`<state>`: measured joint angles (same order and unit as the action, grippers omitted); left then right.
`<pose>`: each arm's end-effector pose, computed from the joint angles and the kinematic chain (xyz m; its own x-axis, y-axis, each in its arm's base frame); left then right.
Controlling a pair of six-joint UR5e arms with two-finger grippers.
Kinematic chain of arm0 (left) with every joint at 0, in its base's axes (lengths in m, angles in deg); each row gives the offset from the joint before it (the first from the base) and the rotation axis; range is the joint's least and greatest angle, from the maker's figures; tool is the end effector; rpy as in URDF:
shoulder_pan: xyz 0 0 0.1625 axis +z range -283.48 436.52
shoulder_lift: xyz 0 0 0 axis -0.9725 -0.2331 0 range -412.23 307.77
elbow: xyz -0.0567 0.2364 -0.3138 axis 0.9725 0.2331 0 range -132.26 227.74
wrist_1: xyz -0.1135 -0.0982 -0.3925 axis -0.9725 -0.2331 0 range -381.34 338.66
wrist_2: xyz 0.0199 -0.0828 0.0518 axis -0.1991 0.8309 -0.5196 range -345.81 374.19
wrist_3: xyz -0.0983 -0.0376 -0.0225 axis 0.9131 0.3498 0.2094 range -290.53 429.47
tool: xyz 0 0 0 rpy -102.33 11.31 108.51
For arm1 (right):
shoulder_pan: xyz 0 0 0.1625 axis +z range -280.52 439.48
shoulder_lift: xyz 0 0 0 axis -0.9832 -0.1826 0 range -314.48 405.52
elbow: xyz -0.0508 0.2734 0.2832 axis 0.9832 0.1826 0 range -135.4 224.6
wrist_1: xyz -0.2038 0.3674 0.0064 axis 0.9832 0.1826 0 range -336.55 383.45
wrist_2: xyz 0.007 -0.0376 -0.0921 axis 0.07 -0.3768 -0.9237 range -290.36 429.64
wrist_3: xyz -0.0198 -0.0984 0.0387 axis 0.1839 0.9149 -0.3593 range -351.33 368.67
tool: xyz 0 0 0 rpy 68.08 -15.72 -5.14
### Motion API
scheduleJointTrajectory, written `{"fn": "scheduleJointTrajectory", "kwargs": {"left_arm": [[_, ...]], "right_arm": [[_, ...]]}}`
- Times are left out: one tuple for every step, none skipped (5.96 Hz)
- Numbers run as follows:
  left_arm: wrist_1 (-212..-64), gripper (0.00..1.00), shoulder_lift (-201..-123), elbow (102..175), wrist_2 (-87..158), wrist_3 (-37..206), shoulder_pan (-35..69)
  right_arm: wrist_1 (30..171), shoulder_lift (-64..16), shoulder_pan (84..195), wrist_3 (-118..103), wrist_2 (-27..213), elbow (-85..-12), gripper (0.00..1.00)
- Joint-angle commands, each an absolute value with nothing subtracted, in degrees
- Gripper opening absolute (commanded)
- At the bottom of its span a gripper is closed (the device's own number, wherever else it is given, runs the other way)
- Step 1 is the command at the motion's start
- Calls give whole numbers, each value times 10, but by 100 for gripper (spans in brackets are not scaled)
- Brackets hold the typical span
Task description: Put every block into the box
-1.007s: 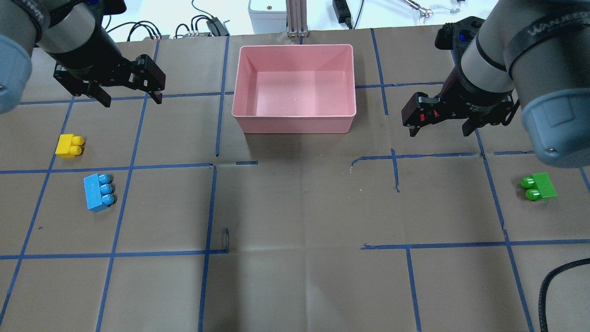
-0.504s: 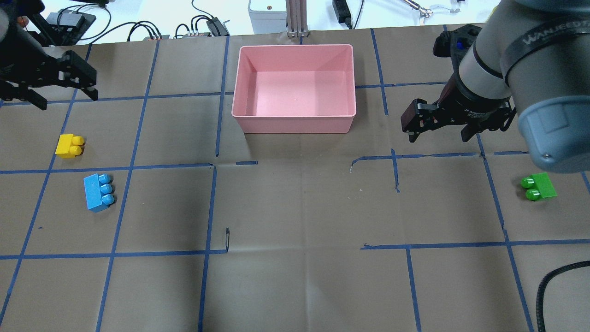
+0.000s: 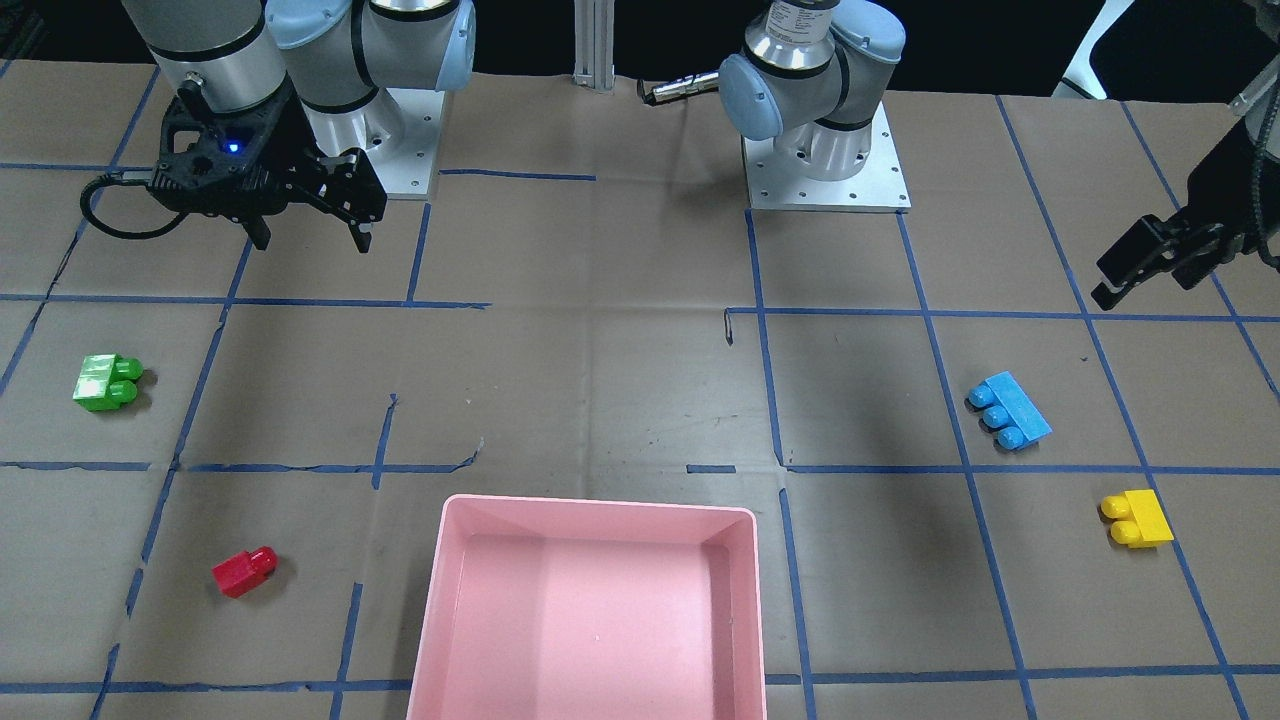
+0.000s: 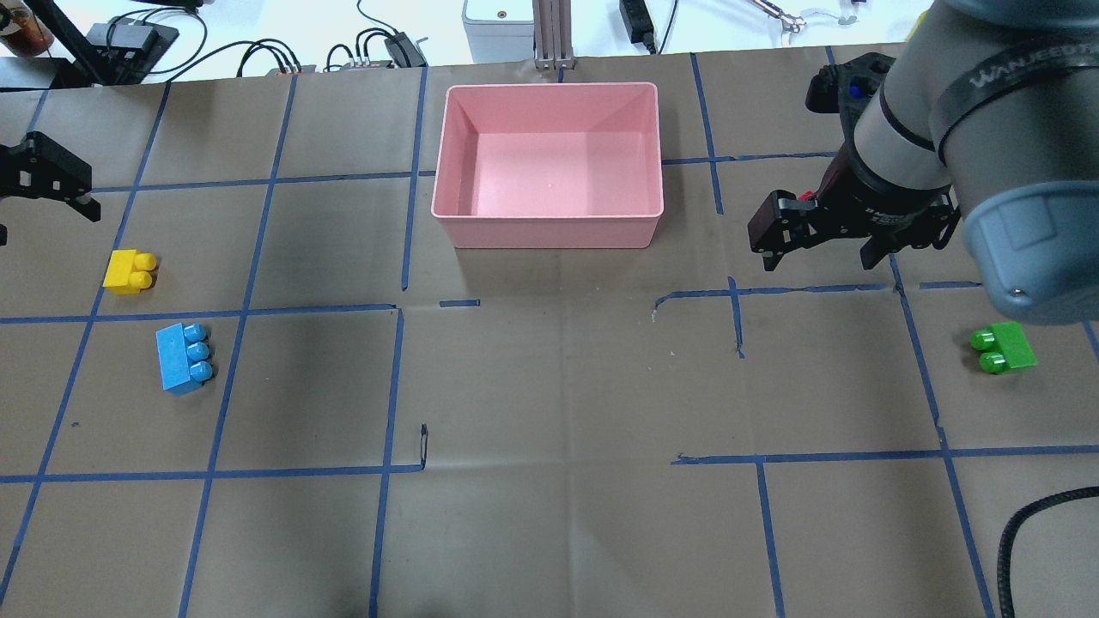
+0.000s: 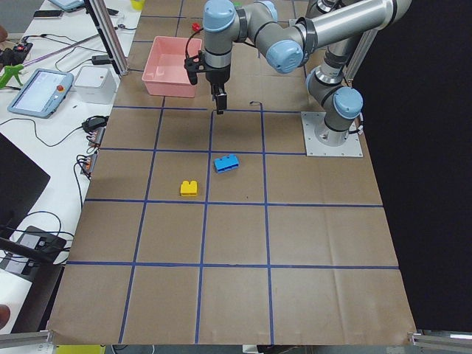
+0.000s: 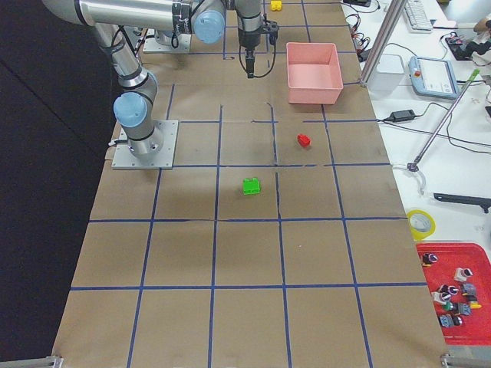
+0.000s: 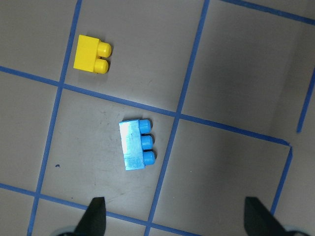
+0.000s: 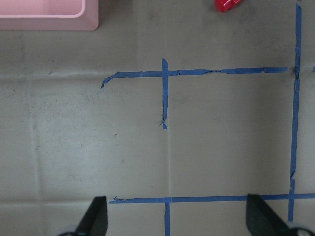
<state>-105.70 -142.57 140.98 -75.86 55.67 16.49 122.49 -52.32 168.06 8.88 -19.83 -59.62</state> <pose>0.1361 -0.5027 0.4306 -0.9604 -0.2786 -0.0094 -0.2781 0.9599 -0.0347 0.1232 -0.4496 0.4085 -0.9997 0.0206 -0.0090 0.0210 0.9987 -0.0463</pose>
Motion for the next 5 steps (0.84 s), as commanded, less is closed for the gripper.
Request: {"fn": "scheduleJointTrajectory", "kwargs": {"left_arm": [[-1052, 100, -1435, 1427, -758, 552, 177], [-1050, 100, -1439, 1443, -758, 557, 177], [-1038, 100, -1447, 1465, -758, 558, 178], [-991, 100, -1465, 1490, -757, 555, 192], [-934, 99, -1492, 1519, -757, 552, 203]], "right_arm": [[1229, -524, 1651, 165, -204, -596, 100], [1232, -529, 1561, 260, -205, -596, 100], [1233, -527, 1445, 367, -200, -596, 100], [1236, -522, 1357, 474, -194, -596, 100], [1256, -504, 1328, 507, -193, -597, 100]]}}
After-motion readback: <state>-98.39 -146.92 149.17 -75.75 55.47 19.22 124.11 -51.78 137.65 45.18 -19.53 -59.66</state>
